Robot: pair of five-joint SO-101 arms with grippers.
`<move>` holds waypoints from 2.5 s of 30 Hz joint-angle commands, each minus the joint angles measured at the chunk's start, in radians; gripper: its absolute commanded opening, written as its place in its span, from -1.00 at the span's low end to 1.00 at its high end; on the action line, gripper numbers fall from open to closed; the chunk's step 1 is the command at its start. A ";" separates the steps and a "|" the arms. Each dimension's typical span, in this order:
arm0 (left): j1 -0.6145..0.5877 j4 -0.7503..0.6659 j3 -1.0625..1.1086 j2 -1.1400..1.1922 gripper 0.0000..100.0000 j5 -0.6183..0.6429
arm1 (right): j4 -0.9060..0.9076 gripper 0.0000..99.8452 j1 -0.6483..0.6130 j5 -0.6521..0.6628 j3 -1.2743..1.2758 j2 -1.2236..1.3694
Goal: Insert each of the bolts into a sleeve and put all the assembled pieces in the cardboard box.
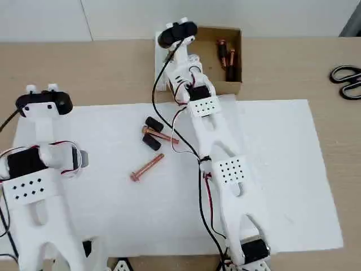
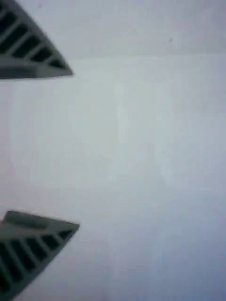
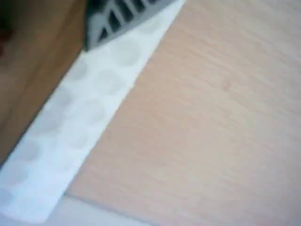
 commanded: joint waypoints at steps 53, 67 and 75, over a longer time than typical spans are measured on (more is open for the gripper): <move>0.005 0.003 0.015 -0.025 -0.62 -0.005 | -0.024 -0.99 -0.119 0.011 -0.098 0.067; 0.005 0.003 0.018 -0.025 -0.62 -0.005 | -0.025 -0.99 -0.124 0.011 -0.098 0.067; 0.005 0.003 0.018 -0.025 -0.62 -0.005 | -0.025 -0.98 -0.124 0.011 -0.098 0.067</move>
